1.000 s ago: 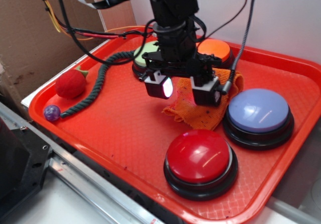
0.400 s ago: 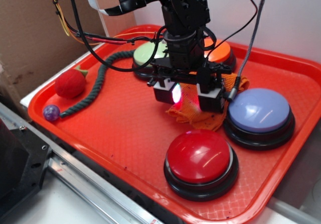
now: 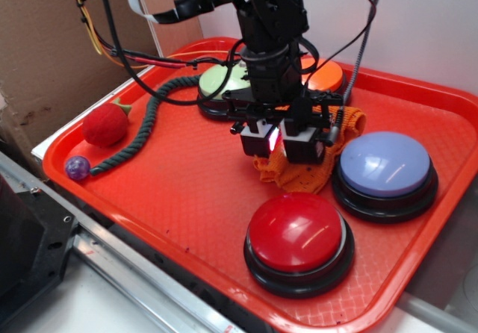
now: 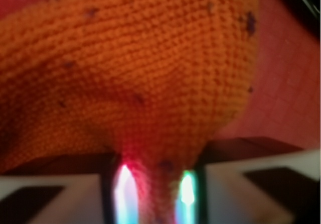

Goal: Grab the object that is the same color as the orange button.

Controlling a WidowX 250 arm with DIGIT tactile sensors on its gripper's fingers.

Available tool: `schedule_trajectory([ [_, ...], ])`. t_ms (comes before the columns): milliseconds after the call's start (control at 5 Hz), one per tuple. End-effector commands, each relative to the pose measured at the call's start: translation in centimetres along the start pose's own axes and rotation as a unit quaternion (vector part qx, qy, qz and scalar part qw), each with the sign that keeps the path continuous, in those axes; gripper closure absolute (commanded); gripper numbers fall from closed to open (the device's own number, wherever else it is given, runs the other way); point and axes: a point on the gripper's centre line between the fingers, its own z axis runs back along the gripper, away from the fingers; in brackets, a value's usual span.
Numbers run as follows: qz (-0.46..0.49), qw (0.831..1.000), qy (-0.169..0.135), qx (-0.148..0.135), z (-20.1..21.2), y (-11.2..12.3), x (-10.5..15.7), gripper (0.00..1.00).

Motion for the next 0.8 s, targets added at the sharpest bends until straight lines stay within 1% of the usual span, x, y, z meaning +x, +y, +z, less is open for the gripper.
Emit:
schedule_trajectory([
  [0,-0.020,1.000,-0.013,0.019,5.1,1.0,0.8,1.00],
  [200,-0.075,0.996,0.001,0.038,10.0,2.4,0.8,1.00],
  [400,-0.105,0.994,-0.007,0.034,13.1,3.6,0.3,1.00],
  [600,-0.124,0.992,-0.019,0.022,17.1,5.6,-0.7,1.00],
])
